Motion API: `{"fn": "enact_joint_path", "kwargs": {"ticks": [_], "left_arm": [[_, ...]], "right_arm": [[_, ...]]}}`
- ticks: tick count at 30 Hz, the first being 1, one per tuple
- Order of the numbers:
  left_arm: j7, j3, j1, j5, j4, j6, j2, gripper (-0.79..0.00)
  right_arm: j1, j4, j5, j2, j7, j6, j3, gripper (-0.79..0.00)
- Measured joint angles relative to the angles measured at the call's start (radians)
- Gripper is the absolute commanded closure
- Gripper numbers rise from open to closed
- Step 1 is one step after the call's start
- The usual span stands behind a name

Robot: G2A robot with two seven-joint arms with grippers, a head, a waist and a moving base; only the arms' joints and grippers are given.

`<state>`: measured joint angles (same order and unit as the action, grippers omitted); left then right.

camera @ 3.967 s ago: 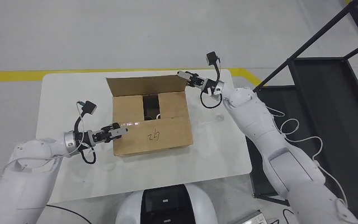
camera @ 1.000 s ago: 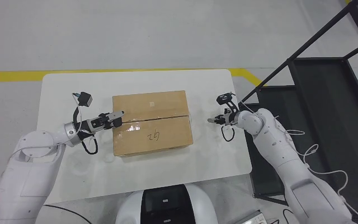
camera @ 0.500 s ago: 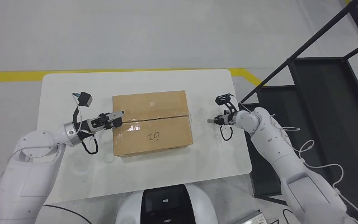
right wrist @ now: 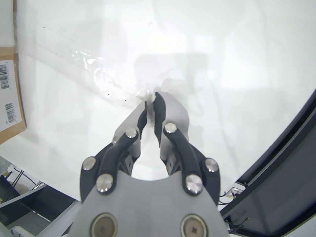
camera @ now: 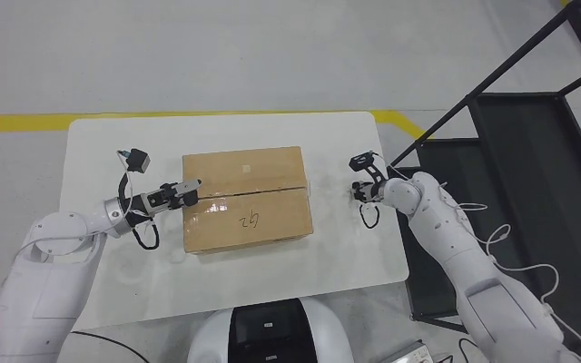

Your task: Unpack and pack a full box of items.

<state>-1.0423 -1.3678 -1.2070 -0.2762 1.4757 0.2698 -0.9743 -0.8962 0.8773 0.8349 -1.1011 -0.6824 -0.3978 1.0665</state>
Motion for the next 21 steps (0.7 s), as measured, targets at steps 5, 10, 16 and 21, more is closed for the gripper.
{"fn": "enact_joint_path", "kwargs": {"ticks": [5, 10, 16, 21], "left_arm": [[0.000, 0.000, 0.000, 0.000, 0.000, 0.000, 0.000, -0.785], [0.000, 0.000, 0.000, 0.000, 0.000, 0.000, 0.000, -0.785], [0.000, 0.000, 0.000, 0.000, 0.000, 0.000, 0.000, -0.785], [0.000, 0.000, 0.000, 0.000, 0.000, 0.000, 0.000, -0.785]], "right_arm": [[-0.030, 0.069, 0.003, 0.017, -0.006, -0.028, 0.037, 0.000], [-0.099, 0.191, -0.047, 0.044, -0.050, -0.057, 0.112, 0.000], [-0.206, 0.386, -0.277, 0.076, -0.209, -0.076, 0.245, 0.000], [-0.301, 0.552, -0.591, 0.100, -0.382, -0.046, 0.371, 0.000]]}}
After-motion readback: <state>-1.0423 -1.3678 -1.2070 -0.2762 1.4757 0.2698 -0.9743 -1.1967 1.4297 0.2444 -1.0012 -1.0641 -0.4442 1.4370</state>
